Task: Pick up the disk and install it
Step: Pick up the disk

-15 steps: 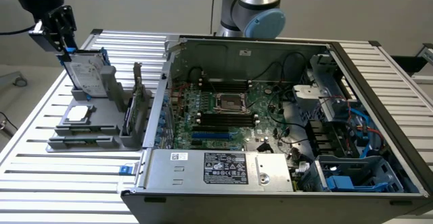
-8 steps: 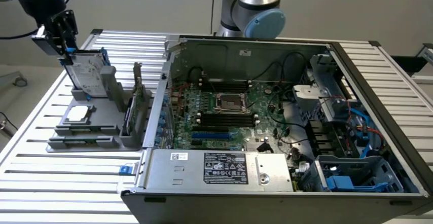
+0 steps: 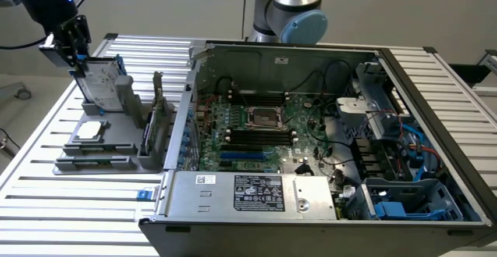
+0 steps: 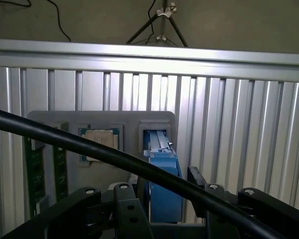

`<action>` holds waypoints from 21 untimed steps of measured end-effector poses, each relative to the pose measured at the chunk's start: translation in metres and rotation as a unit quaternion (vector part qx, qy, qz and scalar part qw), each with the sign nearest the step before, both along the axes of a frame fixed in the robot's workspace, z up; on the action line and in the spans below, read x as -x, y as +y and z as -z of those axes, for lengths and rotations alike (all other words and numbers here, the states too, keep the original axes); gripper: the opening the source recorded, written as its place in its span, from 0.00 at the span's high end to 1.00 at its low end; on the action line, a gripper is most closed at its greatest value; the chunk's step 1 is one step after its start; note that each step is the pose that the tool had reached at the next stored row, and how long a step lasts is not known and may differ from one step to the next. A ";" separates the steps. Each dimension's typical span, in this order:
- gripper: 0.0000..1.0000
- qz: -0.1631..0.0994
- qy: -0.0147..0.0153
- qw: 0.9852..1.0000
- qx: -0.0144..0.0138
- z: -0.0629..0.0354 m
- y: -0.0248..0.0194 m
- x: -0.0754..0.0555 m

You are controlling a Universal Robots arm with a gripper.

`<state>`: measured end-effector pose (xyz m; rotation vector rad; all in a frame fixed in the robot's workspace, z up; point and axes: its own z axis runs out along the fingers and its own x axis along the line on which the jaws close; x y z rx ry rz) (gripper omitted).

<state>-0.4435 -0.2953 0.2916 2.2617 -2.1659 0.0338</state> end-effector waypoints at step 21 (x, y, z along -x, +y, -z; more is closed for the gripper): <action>0.49 0.000 0.000 1.000 0.000 0.0065 0.0000 -0.001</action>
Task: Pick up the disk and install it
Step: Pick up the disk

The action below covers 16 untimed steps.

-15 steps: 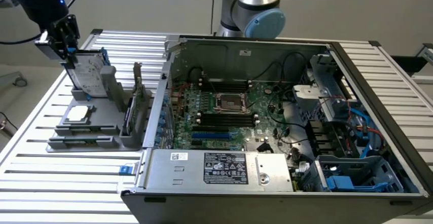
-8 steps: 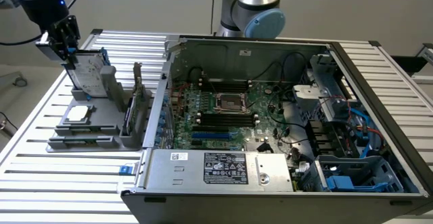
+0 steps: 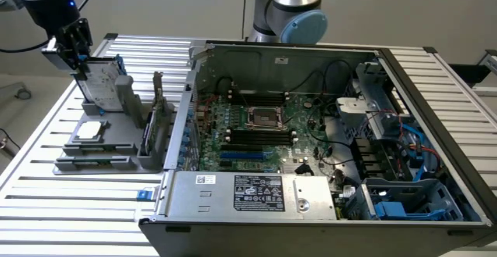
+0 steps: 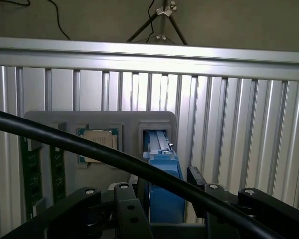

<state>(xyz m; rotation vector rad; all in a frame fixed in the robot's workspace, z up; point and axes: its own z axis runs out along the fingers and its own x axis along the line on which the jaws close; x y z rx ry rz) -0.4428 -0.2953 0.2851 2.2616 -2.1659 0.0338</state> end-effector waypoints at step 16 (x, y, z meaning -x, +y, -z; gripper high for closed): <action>0.59 0.000 0.000 1.000 0.000 0.0016 0.0000 0.000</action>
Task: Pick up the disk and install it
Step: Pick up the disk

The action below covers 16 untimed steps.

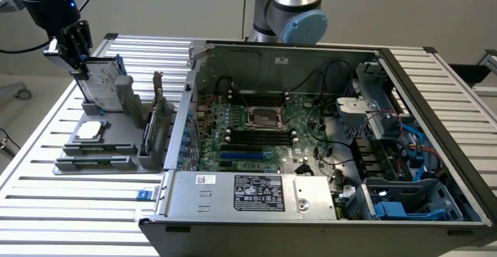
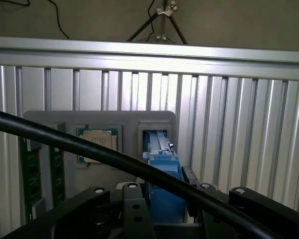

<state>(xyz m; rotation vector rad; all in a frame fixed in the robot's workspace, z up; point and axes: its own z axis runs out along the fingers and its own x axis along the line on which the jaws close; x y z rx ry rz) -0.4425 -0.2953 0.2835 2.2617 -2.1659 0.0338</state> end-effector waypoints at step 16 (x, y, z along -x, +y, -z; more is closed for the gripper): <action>0.67 0.000 0.000 1.000 0.000 0.0001 -0.0009 0.000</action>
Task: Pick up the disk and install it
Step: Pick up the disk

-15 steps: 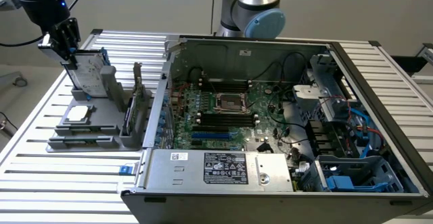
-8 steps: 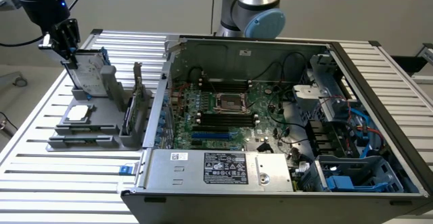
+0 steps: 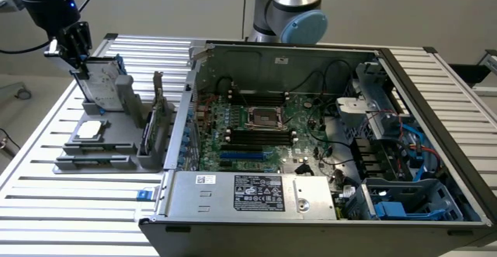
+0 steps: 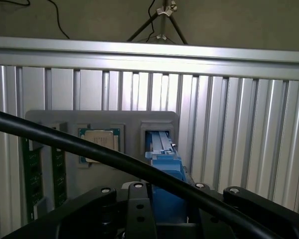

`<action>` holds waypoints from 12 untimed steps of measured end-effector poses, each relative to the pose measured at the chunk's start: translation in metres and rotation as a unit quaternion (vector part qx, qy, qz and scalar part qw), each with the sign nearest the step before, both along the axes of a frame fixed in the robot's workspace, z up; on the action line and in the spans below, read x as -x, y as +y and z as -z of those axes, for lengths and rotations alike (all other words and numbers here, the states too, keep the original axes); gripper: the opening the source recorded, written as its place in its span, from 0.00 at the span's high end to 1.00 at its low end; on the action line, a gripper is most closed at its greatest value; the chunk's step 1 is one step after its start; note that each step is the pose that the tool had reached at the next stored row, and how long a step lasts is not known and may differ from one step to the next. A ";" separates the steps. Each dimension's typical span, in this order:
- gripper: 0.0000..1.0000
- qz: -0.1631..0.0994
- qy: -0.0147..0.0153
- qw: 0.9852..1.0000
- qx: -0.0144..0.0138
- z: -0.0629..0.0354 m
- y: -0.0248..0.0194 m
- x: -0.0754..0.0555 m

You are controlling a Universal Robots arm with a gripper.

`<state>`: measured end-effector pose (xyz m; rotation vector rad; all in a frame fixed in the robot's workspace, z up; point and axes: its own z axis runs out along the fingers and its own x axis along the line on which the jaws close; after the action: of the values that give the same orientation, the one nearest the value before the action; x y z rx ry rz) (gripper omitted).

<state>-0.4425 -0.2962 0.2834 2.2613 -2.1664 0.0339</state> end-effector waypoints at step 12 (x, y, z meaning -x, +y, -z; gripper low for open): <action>0.67 0.002 0.000 1.000 0.000 0.0006 -0.0018 0.000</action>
<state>-0.4425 -0.2980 0.2827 2.2558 -2.1718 0.0337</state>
